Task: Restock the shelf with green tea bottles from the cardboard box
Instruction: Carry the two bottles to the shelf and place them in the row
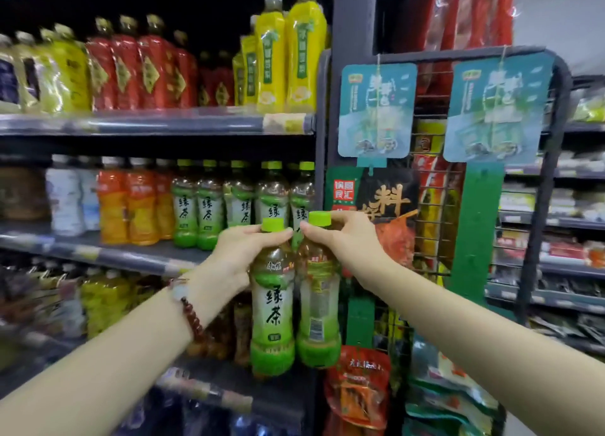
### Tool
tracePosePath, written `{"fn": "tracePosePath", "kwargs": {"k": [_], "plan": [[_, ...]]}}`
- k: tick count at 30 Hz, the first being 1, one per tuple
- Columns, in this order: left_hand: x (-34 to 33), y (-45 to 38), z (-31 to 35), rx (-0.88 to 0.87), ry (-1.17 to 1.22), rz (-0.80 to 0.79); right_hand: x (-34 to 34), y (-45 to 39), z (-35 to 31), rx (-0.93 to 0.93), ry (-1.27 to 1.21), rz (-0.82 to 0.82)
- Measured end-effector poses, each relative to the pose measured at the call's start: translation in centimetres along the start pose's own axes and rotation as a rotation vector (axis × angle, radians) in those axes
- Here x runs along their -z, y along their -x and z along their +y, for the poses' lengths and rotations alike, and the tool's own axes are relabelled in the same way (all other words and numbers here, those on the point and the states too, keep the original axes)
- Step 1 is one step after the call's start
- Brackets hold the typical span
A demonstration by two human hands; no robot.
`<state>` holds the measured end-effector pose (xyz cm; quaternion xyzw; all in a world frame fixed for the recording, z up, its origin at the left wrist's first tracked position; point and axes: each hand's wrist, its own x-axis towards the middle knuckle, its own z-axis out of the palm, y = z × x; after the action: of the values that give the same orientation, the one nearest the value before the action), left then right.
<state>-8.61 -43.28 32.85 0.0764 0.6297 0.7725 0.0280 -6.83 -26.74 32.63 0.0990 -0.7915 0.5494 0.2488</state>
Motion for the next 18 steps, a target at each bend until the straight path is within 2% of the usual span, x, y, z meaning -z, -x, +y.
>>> {"fn": "tracePosePath", "kwargs": {"k": [8, 13, 18], "plan": [[10.0, -4.9, 2.7, -0.023, -0.034, -0.012, -10.1, -5.2, -2.0, 0.045, 0.019, 0.007], [16.5, -9.2, 5.7, -0.086, -0.065, -0.083, -16.6, -8.2, -4.5, 0.083, 0.038, 0.114], [20.6, -12.4, 8.4, -0.117, -0.056, -0.089, -21.6, -10.9, -6.7, 0.118, 0.075, 0.231]]}}
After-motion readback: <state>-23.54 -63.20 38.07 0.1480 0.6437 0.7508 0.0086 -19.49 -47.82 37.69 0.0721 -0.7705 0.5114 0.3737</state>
